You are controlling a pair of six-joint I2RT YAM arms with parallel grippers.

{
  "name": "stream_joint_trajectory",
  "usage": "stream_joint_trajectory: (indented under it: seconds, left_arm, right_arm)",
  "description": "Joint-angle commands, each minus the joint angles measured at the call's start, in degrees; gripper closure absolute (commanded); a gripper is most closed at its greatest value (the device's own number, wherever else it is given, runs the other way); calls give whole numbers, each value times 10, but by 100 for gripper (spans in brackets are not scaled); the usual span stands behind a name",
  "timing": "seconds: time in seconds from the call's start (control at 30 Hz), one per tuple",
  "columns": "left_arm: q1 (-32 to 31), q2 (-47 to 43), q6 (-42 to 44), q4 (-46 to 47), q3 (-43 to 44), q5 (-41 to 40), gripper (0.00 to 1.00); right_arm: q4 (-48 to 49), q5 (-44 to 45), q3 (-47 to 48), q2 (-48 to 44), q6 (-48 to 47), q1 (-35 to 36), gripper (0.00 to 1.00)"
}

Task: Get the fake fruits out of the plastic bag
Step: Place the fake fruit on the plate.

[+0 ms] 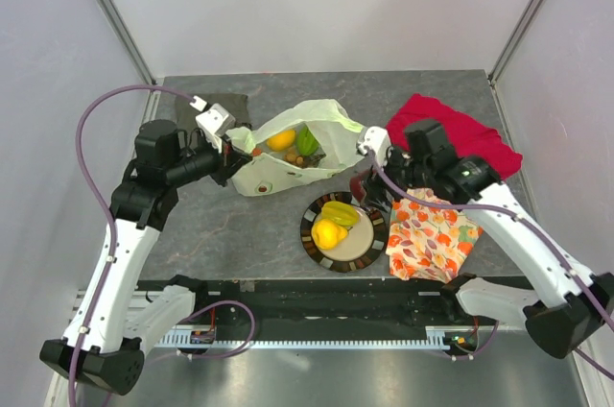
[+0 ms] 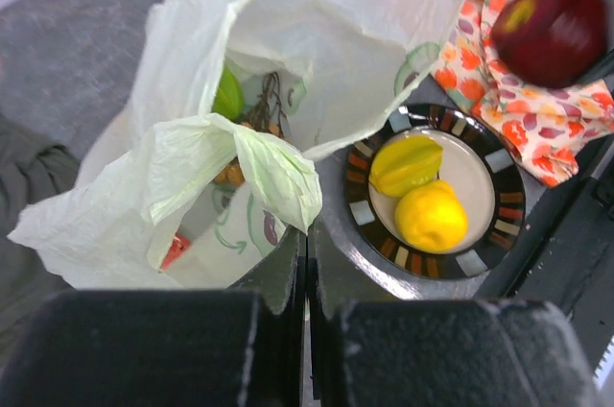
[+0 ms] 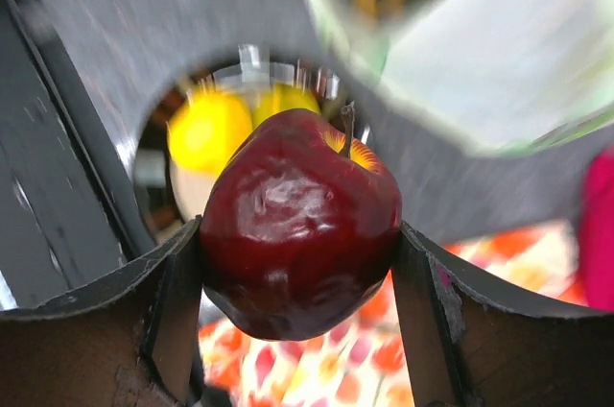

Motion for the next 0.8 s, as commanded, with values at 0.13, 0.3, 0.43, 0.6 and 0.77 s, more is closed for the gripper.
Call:
stream_joint_trajectory:
  seconds: [0.13, 0.3, 0.43, 0.6, 0.77]
  left_arm:
    - [45, -12, -27, 25, 41, 24, 98]
    - [49, -8, -8, 4, 63, 22, 99]
    - [50, 3, -2, 2, 77, 23, 98]
    - [51, 10, 4, 2, 85, 24, 98]
    - [50, 5, 5, 6, 79, 26, 98]
  right_arm:
    - [86, 137, -127, 61, 13, -4, 58]
    - [119, 129, -137, 116, 35, -4, 55]
    - [137, 134, -143, 151, 42, -4, 52]
    - [139, 123, -149, 179, 45, -3, 49]
    - [140, 117, -153, 199, 54, -3, 38]
